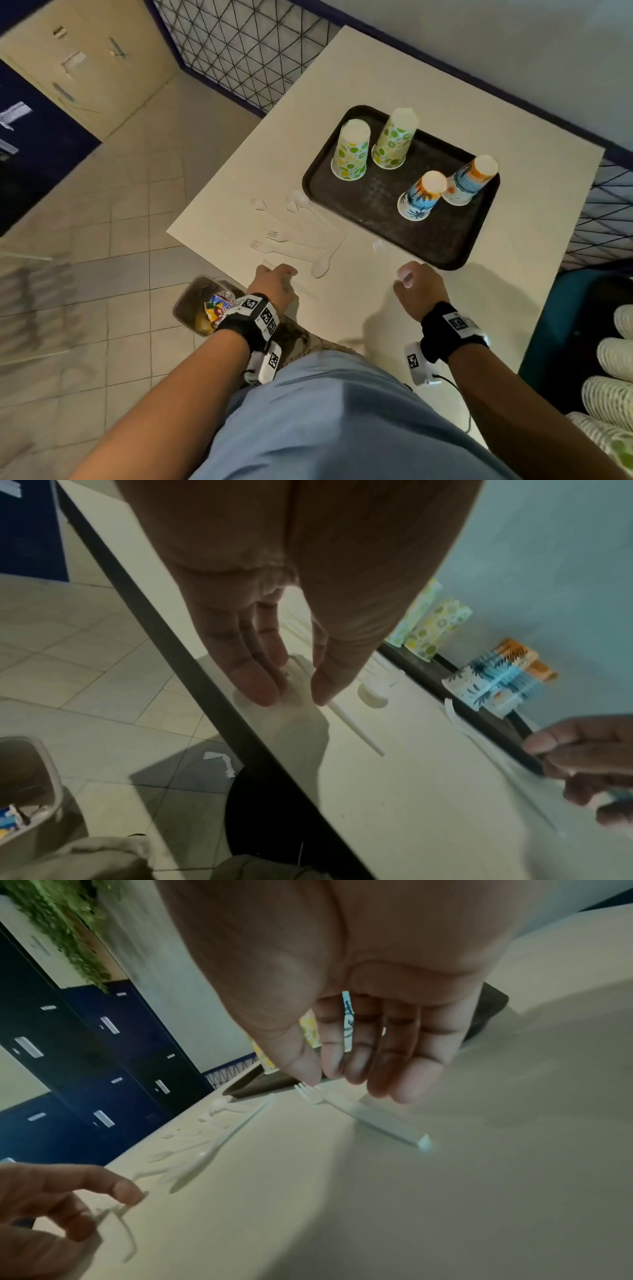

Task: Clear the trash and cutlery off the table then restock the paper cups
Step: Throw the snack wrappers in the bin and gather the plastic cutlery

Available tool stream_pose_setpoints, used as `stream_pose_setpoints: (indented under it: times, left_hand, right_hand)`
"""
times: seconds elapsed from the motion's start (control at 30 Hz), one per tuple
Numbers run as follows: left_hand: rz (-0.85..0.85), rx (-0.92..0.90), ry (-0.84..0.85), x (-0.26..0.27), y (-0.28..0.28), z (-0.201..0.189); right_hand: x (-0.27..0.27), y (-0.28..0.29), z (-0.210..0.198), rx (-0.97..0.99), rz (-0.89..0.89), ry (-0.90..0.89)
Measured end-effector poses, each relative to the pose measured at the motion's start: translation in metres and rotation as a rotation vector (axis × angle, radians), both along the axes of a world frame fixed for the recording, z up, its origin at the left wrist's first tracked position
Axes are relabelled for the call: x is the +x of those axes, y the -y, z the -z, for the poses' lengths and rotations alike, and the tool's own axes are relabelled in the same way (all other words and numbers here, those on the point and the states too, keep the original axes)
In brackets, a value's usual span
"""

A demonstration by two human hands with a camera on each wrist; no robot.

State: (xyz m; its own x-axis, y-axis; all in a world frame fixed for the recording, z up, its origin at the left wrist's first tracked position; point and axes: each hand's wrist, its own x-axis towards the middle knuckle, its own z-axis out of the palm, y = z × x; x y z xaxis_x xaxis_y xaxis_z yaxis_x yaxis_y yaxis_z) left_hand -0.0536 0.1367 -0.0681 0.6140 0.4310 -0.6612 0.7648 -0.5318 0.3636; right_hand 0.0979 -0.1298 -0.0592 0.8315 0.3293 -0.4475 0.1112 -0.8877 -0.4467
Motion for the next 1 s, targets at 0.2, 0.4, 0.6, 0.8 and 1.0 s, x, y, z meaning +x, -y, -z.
stream_pose_setpoints:
  times: [0.2,0.4,0.6,0.8,1.0]
  left_hand:
    - [0.123,0.03,-0.023,0.01,0.002,0.004]
    - [0.262,0.065,0.003,0.009,0.001,-0.006]
    - [0.362,0.245,0.157,0.004,0.0,-0.03]
    - [0.383,0.22,0.409,0.017,0.001,-0.057]
    - [0.349,0.056,0.425,0.041,0.015,-0.085]
  right_hand:
    - [0.002,-0.012,0.014,-0.095,-0.005,-0.014]
    - [-0.002,-0.014,0.016,-0.111,-0.055,0.042]
    - [-0.001,-0.009,0.013,-0.082,-0.06,0.021]
    - [-0.006,-0.021,-0.011,0.137,0.007,-0.046]
    - [-0.02,-0.055,-0.059,0.425,0.098,-0.261]
